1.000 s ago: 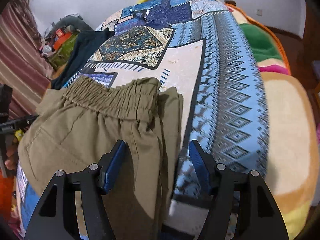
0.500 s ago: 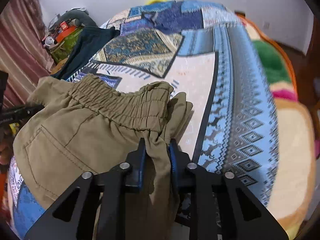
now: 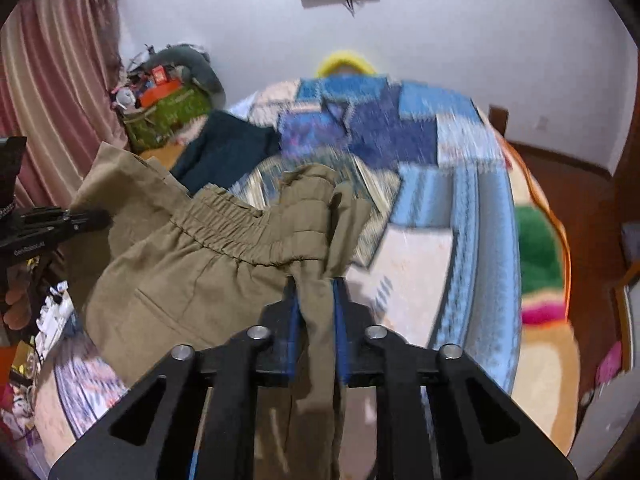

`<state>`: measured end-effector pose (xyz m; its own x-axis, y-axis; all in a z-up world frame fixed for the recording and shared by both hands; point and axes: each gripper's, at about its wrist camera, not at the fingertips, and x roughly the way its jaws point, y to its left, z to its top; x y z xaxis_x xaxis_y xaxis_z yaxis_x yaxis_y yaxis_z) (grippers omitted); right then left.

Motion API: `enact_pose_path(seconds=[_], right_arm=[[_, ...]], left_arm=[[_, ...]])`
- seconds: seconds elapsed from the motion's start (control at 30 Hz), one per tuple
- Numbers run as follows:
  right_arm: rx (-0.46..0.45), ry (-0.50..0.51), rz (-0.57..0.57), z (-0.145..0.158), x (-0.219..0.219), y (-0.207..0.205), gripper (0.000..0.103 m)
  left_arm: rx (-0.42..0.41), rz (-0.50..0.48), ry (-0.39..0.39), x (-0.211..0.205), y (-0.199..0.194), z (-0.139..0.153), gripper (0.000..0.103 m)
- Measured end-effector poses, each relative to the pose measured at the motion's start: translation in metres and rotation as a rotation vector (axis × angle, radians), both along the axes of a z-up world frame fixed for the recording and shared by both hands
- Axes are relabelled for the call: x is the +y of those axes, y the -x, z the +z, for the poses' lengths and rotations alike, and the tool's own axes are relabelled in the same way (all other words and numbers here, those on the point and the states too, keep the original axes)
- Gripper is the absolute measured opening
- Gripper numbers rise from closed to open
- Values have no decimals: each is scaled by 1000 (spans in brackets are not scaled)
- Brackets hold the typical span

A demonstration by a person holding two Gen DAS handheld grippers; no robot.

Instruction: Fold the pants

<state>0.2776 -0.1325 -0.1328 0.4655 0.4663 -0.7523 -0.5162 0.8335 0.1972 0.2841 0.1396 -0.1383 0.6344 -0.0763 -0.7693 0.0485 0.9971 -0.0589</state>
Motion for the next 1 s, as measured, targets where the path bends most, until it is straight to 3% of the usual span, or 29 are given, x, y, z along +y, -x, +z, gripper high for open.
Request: enact_pose_path(seconds=[0.23, 0.7, 0.8, 1.0], right_arm=[[-68, 9, 40, 16, 48, -22, 10], [-81, 5, 132, -12, 164, -55, 9], [-77, -6, 129, -19, 186, -66, 9], [-44, 37, 134, -50, 226, -84, 10]], left_arm=[[-43, 49, -26, 41, -16, 18, 4], [-43, 204, -182, 140, -63, 3, 4], [-30, 244, -181, 165, -75, -12, 4], [77, 304, -137, 209, -93, -73, 4]])
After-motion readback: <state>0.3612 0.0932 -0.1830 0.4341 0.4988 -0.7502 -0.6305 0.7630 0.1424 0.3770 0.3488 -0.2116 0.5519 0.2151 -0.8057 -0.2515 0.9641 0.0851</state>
